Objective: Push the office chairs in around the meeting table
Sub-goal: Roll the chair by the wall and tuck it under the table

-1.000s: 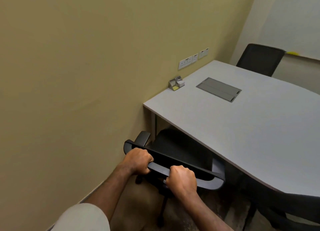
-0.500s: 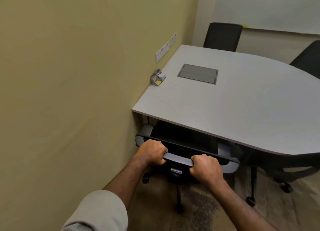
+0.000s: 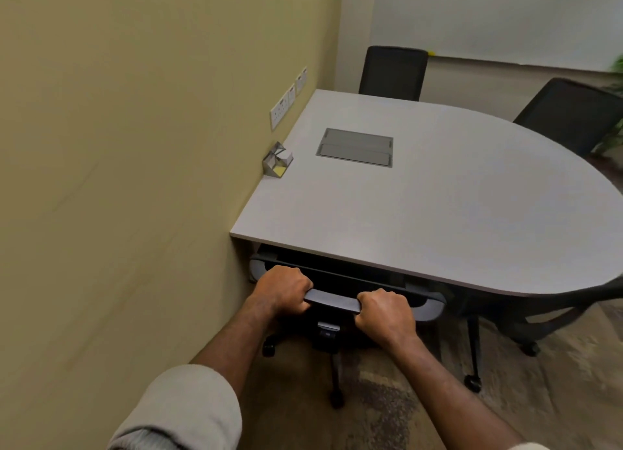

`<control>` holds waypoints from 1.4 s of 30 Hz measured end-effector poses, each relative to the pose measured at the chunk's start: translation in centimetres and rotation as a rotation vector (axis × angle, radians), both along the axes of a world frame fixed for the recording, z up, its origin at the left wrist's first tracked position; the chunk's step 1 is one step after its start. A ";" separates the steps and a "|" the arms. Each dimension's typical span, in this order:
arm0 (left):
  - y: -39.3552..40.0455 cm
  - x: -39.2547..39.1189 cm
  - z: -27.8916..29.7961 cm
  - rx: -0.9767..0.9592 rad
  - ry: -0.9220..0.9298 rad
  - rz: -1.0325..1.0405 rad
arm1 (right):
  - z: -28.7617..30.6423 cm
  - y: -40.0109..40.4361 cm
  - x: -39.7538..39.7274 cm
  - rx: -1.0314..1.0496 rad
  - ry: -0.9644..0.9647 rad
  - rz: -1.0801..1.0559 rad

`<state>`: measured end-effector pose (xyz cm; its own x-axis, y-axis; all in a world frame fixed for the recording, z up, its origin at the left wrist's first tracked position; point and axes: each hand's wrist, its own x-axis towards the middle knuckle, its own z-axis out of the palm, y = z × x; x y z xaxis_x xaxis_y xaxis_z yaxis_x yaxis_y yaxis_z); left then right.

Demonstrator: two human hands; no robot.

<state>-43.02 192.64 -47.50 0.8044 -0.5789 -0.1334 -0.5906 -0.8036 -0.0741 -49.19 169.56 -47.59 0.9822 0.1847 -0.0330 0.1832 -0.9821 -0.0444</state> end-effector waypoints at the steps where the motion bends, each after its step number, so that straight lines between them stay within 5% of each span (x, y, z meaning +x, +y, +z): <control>1: -0.1 1.5 -0.1 -0.009 -0.001 0.000 | 0.0 0.0 1.4 0.003 0.002 -0.012; 16: -2.8 15.0 -1.2 -0.032 -0.018 -0.006 | -0.1 -2.3 13.8 0.006 0.046 -0.067; 32: -2.4 15.2 -1.6 -0.063 0.009 0.060 | -0.5 -2.5 14.4 0.017 0.048 -0.026; 42: -1.3 14.3 0.2 -0.285 0.078 -0.066 | 0.7 -2.6 13.6 0.161 -0.013 0.079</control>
